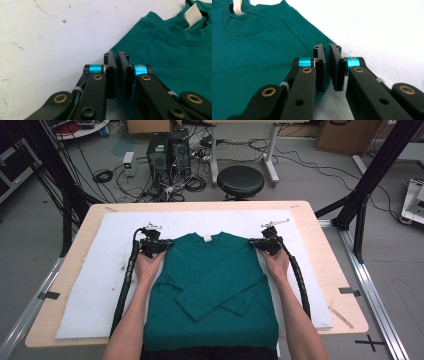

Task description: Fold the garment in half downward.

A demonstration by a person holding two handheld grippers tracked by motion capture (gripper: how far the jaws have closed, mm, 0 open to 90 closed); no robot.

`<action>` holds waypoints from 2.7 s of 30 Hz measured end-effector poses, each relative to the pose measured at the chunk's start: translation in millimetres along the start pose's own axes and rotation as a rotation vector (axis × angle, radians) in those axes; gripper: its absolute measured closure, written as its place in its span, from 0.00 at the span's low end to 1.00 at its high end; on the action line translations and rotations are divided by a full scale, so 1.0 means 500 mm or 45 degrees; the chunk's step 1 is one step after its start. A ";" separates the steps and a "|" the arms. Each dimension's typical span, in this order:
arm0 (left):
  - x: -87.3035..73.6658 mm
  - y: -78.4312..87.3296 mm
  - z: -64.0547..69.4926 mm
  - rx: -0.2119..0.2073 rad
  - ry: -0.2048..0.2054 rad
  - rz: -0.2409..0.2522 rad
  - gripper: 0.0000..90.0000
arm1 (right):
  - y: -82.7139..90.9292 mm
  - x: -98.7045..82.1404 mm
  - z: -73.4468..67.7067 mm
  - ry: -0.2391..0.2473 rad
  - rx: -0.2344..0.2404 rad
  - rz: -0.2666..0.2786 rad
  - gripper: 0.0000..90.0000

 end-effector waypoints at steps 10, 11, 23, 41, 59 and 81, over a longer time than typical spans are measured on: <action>0.025 0.039 -0.005 -0.027 0.049 0.075 0.96 | 0.041 0.031 -0.034 0.053 -0.029 0.040 0.95; 0.029 0.044 -0.006 -0.029 0.052 0.082 0.96 | 0.046 0.036 -0.037 0.057 -0.028 0.046 0.95; 0.114 0.088 -0.008 -0.014 0.027 0.180 0.96 | 0.092 0.097 -0.058 0.057 -0.035 0.129 0.95; 0.185 0.154 -0.007 -0.016 -0.005 0.404 0.96 | 0.152 0.152 -0.084 0.122 -0.026 0.284 0.95; 0.154 0.149 -0.004 -0.077 -0.044 0.311 0.95 | 0.152 0.130 -0.081 0.111 0.036 0.217 0.95; 0.061 0.187 0.012 -0.192 -0.097 0.271 0.95 | 0.152 0.030 -0.109 0.149 0.078 0.100 0.95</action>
Point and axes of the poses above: each handheld gripper's, and its own axes: y roughly backward along the jaws, x roughly out of its top, z roughly to its right, the point moved 1 cm from there along -y, roughly forward along the jaws, and after that the axes turned 15 degrees about x, right-handed, at the moved point
